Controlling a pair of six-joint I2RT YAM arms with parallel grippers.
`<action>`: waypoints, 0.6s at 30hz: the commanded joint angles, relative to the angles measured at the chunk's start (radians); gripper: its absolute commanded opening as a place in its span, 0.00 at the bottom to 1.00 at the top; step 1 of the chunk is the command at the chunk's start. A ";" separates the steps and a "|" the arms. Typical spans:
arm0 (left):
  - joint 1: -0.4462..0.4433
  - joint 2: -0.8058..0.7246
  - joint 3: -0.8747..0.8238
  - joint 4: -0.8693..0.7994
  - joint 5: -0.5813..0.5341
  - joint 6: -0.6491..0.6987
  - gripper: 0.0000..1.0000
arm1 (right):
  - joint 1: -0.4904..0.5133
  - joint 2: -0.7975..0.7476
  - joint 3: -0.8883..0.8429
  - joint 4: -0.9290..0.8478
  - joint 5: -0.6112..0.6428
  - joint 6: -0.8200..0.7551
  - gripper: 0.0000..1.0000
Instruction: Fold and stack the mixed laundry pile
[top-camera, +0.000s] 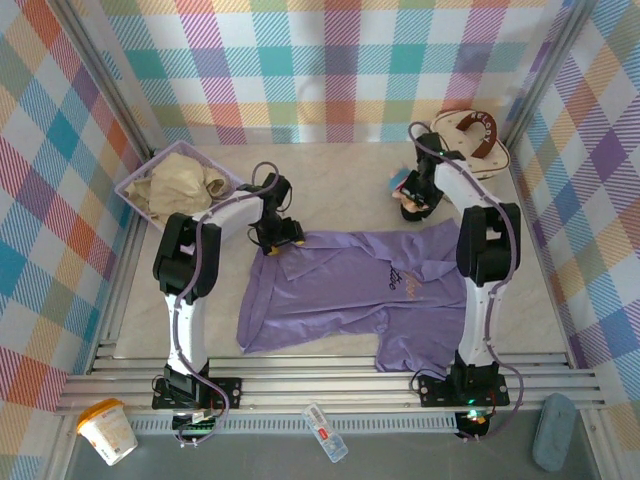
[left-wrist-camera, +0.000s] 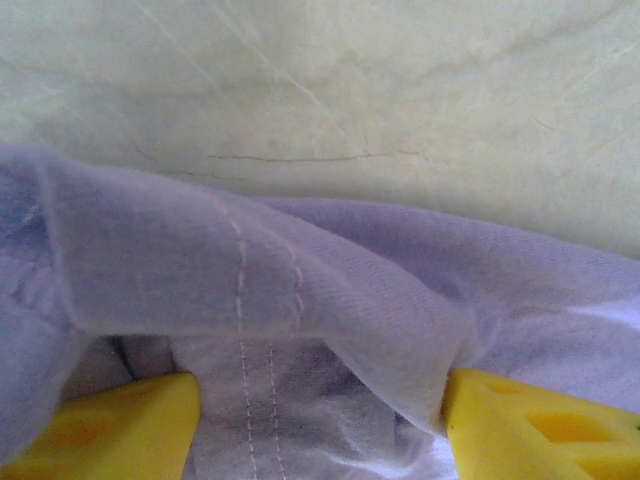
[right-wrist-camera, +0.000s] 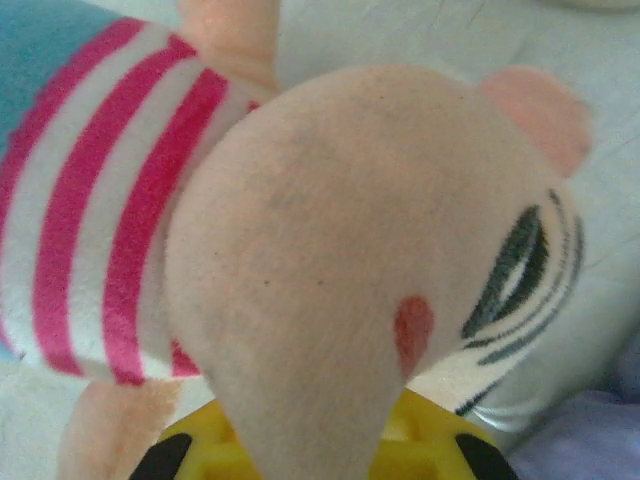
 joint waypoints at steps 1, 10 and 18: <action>0.033 0.028 -0.021 -0.027 -0.065 0.006 0.67 | -0.050 -0.133 -0.071 -0.051 0.025 -0.015 0.00; 0.057 0.075 0.058 -0.056 -0.076 0.034 0.67 | -0.343 -0.619 -0.550 -0.068 -0.029 -0.053 0.00; 0.062 0.075 0.127 -0.117 -0.053 0.062 0.68 | -0.597 -0.493 -0.515 0.013 -0.169 -0.107 0.52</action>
